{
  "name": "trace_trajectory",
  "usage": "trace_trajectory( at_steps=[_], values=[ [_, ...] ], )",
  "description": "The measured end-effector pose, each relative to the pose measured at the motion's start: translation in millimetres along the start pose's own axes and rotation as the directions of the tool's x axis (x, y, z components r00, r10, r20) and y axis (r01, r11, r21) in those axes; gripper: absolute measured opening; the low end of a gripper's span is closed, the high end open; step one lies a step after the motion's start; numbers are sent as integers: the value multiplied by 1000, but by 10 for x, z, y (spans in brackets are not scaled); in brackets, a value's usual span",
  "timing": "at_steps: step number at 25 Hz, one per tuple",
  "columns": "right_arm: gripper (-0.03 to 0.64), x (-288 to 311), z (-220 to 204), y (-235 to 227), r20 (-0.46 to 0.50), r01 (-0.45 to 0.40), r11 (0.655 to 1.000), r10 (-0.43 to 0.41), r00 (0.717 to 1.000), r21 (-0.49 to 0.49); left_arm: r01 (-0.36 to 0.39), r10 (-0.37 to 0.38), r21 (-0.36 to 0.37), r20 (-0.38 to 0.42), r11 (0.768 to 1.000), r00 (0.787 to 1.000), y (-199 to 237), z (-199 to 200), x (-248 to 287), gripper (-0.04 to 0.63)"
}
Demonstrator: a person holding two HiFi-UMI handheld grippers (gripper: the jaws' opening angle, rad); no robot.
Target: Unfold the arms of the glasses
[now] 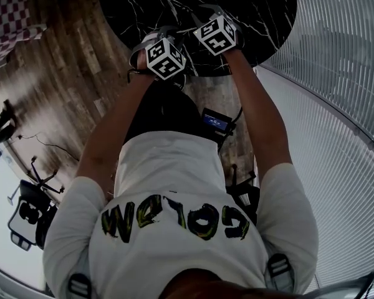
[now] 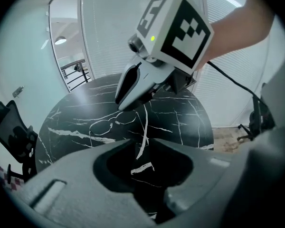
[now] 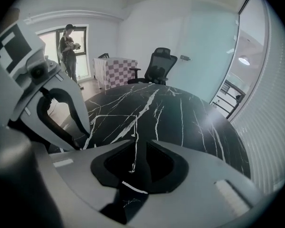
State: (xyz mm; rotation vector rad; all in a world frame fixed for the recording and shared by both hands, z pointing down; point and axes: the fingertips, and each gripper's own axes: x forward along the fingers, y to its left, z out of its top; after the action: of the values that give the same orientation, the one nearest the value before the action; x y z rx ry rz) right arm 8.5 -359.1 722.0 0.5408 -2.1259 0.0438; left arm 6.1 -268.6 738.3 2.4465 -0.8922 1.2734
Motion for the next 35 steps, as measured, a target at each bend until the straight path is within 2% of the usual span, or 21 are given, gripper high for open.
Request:
trace_trajectory(
  at_steps=[6, 11, 17, 21, 26, 30, 33, 35],
  values=[
    [75, -332, 107, -24, 43, 26, 998, -29, 999, 61, -19, 20, -22, 44, 1000, 999, 57, 109, -304, 94],
    [74, -771, 200, 66, 112, 33, 989, -50, 992, 144, -18, 27, -82, 105, 996, 994, -46, 248, -687, 94],
    [67, -1422, 498, 26, 231, 77, 968, -134, 964, 239, -27, 64, -162, 229, 987, 971, 19, 567, -1204, 91],
    [66, -1944, 741, 98, 304, 97, 956, -184, 935, 278, -26, 90, -200, 321, 980, 943, 30, 864, -1598, 84],
    [60, -2504, 1104, 214, 389, 115, 946, -233, 891, 303, -31, 127, -227, 424, 973, 897, 99, 1224, -2081, 71],
    [47, -2876, 1378, 389, 489, 42, 924, -238, 839, 379, -11, 144, -256, 510, 967, 848, 78, 1469, -2498, 46],
    [37, -3115, 1523, 516, 539, 5, 916, -241, 807, 402, -4, 161, -269, 566, 963, 808, 17, 1612, -2817, 29],
    [29, -3285, 1601, 567, 567, -5, 913, -249, 785, 408, 10, 158, -269, 592, 963, 790, -41, 1677, -2986, 14]
  ],
)
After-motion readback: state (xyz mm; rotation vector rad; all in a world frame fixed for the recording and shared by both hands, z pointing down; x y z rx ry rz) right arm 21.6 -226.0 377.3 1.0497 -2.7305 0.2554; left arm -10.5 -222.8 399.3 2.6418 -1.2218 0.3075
